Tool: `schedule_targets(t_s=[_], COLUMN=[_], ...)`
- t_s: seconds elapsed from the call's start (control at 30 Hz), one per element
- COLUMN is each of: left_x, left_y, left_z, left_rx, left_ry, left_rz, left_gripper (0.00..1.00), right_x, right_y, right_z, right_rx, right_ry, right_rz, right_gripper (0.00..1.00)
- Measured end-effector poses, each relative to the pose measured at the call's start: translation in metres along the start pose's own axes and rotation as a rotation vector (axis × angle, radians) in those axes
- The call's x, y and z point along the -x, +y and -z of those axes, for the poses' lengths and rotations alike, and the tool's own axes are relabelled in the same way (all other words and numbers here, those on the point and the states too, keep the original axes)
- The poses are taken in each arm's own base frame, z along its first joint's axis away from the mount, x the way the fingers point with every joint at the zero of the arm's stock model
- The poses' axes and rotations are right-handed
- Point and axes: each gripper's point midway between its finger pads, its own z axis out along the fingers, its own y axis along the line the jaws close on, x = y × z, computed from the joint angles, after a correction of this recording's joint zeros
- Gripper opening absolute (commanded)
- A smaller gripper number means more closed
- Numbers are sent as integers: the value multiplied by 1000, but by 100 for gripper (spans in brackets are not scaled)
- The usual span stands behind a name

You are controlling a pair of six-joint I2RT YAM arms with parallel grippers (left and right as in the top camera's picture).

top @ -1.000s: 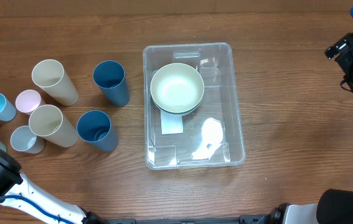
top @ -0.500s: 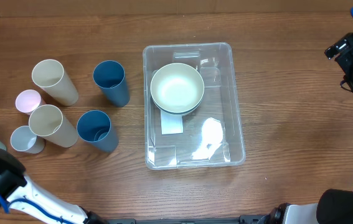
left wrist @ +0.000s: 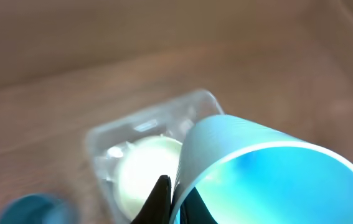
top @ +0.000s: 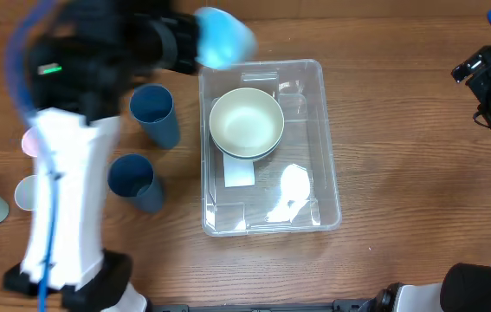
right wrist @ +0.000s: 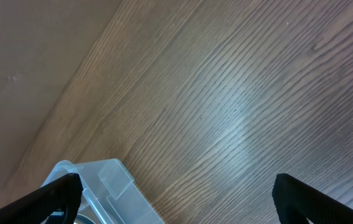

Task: Pack container
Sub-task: 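Carry the light blue cup into the bin beside the bowls, release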

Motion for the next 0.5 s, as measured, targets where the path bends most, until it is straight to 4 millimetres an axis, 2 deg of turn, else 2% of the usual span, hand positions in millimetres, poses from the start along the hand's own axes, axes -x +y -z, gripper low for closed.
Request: schedule_targets(t_s=[0.07,0.13,0.27,0.33,0.5], left_x=[-26,-55,-106,-122,-149], left_y=[-36,-52,-57,-54,-59], left_z=[-47,-89,-152,-166,-173], left_rx=[-42,-50,-14,2,14], left_ry=[123,243,433,491,589], left_rz=[-67,-103,-129,-131,-148], left_gripper=[4,4,4,4,4], right_x=[0,0,0,0,0], right_y=[0,0,0,0,0], right_z=[0,0,0,0,0], right_rx=[1,0,0,0,0], right_ry=[0,0,0,0,0], right_rz=[0,0,0,0,0], right_gripper=[100,100,100,100,100])
